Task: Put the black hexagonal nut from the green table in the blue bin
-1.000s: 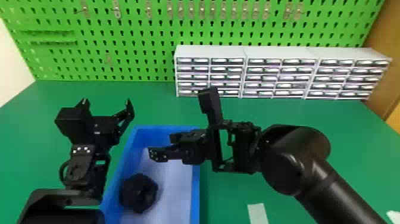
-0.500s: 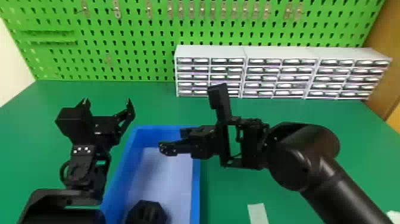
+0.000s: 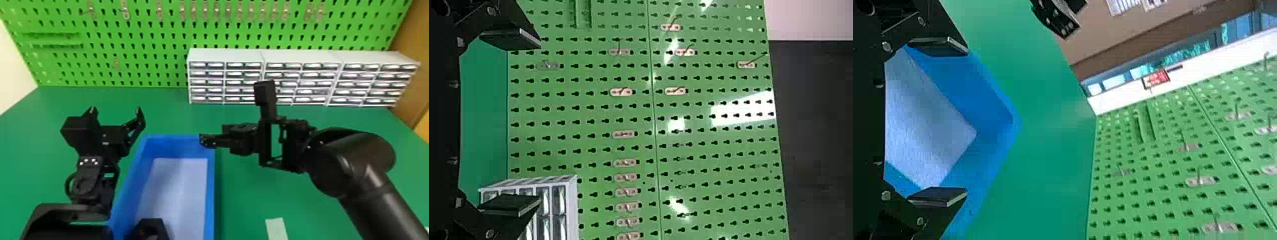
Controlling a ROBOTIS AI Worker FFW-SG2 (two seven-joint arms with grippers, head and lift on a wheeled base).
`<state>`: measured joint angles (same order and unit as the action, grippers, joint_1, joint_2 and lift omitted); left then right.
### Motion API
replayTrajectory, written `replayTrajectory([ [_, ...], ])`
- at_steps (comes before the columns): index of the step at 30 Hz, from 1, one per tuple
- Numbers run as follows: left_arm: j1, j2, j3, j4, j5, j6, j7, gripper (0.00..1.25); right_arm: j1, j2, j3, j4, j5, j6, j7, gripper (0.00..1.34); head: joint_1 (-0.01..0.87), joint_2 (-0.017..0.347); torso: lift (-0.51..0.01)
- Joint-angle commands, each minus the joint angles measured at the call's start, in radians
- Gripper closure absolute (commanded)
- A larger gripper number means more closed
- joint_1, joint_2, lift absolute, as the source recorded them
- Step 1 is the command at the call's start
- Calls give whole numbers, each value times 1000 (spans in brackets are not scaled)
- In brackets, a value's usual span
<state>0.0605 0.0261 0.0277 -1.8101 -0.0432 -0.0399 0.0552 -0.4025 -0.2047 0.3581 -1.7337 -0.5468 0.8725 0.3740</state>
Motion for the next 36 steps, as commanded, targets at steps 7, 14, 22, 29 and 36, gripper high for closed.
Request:
replayTrajectory([
  [7, 4, 0, -5, 0, 3, 0, 0, 183, 39, 30, -128, -64, 150, 13, -1, 288, 657, 57, -95],
  [14, 9, 0, -6, 0, 5, 0, 0, 183, 64, 47, -215, -98, 209, 11, -1, 285, 657, 57, -95],
  [22, 10, -2, -8, 0, 6, 0, 0, 183, 97, 61, -304, -127, 254, -26, -13, 288, 657, 57, -95],
  [29, 10, -2, -3, 0, 8, 0, 0, 183, 137, 73, -358, -155, 263, -95, -79, 288, 657, 57, -95],
  [36, 12, -2, -8, 0, 6, 0, 0, 183, 186, 85, -384, -175, 265, -173, -142, 288, 657, 57, -95],
])
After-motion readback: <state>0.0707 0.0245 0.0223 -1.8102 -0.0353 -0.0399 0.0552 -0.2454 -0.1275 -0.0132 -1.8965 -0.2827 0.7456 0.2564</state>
